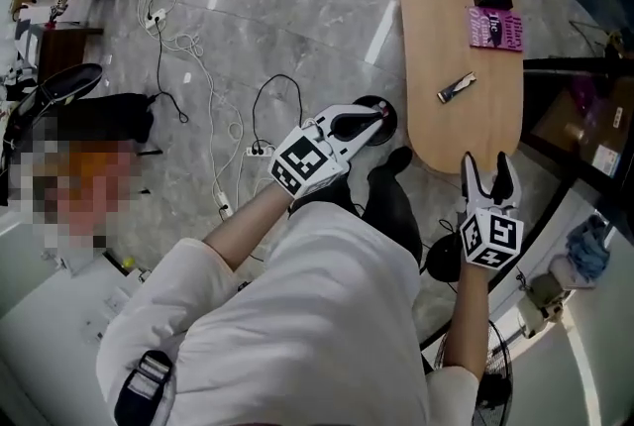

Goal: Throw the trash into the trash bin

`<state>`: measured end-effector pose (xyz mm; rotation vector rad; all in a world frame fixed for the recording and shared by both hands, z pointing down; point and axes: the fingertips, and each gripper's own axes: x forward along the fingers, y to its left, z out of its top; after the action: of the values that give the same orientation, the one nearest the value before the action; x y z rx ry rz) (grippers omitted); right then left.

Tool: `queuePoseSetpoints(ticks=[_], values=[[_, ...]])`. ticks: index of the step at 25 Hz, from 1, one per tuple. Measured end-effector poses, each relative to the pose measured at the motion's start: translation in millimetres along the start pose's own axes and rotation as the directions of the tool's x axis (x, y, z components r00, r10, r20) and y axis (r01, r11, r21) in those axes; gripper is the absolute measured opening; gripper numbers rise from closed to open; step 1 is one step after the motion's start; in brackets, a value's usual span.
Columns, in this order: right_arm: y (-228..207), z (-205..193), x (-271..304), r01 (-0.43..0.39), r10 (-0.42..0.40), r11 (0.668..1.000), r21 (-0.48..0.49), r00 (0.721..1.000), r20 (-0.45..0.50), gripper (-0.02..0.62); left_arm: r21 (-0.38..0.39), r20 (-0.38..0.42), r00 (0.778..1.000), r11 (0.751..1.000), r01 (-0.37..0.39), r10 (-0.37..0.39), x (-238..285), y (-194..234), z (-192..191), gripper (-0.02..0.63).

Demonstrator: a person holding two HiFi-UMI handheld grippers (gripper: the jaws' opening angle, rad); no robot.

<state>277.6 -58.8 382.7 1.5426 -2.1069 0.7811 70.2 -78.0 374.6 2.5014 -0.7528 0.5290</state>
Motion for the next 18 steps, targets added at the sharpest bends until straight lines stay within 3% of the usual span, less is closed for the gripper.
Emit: queuePoseSetpoints(ticks=[9, 18], values=[[-25, -71, 92, -0.035, 0.040, 0.998, 0.044, 0.992, -0.121, 0.313, -0.065, -0.023, 0.998, 0.996, -0.060, 0.059, 31, 25, -54, 0.006], [-70, -173, 185, 0.014, 0.020, 0.991, 0.136, 0.970, -0.240, 0.313, -0.120, -0.073, 0.994, 0.989, -0.089, 0.081, 74, 48, -123, 0.006]])
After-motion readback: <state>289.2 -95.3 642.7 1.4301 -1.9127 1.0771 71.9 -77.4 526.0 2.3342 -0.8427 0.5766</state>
